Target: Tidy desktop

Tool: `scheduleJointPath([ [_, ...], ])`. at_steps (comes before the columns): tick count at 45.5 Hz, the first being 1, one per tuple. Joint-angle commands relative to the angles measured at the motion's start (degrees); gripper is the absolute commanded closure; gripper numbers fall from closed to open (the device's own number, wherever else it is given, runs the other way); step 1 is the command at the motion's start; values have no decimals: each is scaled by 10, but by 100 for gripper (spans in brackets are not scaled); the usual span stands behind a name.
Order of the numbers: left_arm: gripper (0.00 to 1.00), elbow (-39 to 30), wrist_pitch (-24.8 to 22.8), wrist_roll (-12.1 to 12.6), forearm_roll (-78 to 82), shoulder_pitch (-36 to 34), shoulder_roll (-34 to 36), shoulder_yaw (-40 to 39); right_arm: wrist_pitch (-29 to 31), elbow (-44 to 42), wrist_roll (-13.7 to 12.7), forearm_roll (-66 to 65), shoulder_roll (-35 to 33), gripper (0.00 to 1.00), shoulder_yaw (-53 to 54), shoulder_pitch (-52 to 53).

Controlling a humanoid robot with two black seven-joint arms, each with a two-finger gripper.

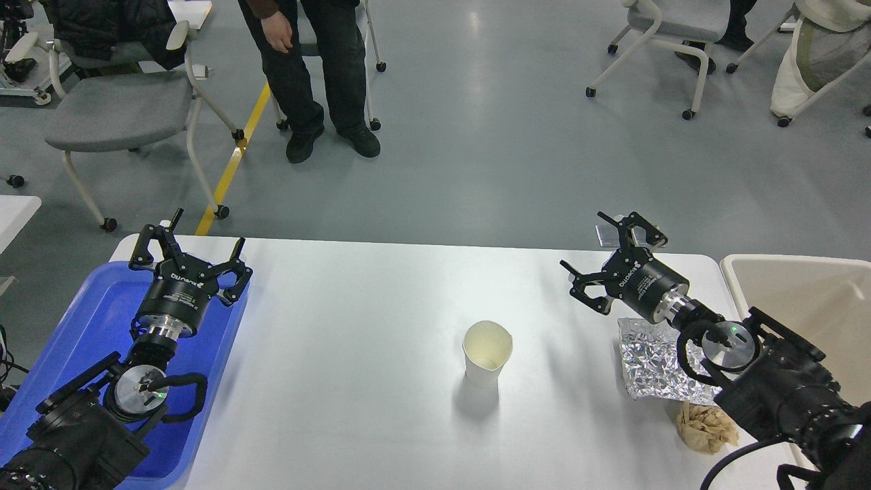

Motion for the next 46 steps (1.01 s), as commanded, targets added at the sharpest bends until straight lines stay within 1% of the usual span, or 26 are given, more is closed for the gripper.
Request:
scheduleJointPath([
  [1, 0, 0, -1, -1, 1, 0, 0, 0, 0, 0, 0, 0, 0, 0, 0, 0],
  [13, 0, 0, 0, -1, -1, 0, 1, 2, 1, 14, 0, -3, 4, 0, -1, 1],
  [19, 0, 1, 0, 0, -1, 0, 1, 2, -4, 41, 0, -21, 3, 0, -11, 5],
  [23, 0, 0, 0, 0, -1, 0, 1, 2, -23, 76, 0, -41, -3, 0, -12, 9],
  [27, 0, 0, 0, 0, -1, 0, 1, 2, -52, 135, 0, -84, -22, 0, -11, 10],
  [36, 0, 0, 0, 0, -1, 0, 1, 2, -148, 328, -1, -125, -95, 0, -11, 11],
  [42, 0, 0, 0, -1, -1, 0, 1, 2, -195, 438, -4, -182, -138, 0, -11, 16],
  [46, 0, 0, 0, -1, -1, 0, 1, 2, -211, 484, -7, -219, -159, 0, -12, 20],
])
